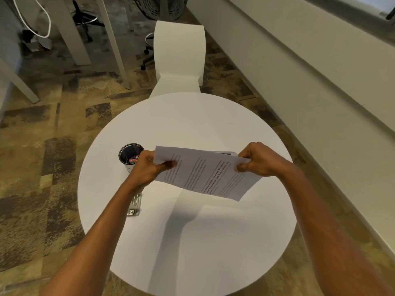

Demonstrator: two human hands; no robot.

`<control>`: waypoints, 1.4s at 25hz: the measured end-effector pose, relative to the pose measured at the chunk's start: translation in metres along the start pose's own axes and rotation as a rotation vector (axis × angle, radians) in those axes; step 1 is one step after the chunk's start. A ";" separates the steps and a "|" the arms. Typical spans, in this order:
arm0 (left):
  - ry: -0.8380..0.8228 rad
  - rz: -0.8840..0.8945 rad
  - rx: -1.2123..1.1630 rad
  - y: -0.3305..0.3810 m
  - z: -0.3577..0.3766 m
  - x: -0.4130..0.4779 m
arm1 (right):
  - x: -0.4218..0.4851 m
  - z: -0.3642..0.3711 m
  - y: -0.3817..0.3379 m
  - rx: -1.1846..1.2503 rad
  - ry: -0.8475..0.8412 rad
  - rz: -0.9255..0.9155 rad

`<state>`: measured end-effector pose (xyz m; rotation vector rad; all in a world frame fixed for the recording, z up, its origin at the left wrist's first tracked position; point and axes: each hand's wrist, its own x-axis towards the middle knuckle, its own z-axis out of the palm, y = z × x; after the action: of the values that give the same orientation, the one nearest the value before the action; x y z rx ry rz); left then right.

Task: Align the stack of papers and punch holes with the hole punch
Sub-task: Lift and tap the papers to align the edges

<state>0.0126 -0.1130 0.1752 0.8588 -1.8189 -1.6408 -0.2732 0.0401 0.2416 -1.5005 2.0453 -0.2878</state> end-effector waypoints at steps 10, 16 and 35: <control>0.106 -0.093 -0.126 -0.033 0.004 -0.017 | -0.020 0.061 0.063 0.805 0.070 0.010; 0.061 -0.118 0.127 -0.059 0.006 -0.018 | -0.010 0.087 0.074 0.660 0.245 0.091; 0.157 -0.144 0.177 -0.092 0.007 -0.023 | -0.011 0.111 0.108 0.656 0.289 0.176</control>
<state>0.0320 -0.0961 0.0839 1.1871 -1.8482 -1.4657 -0.2946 0.1050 0.1027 -0.9069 1.9926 -1.0380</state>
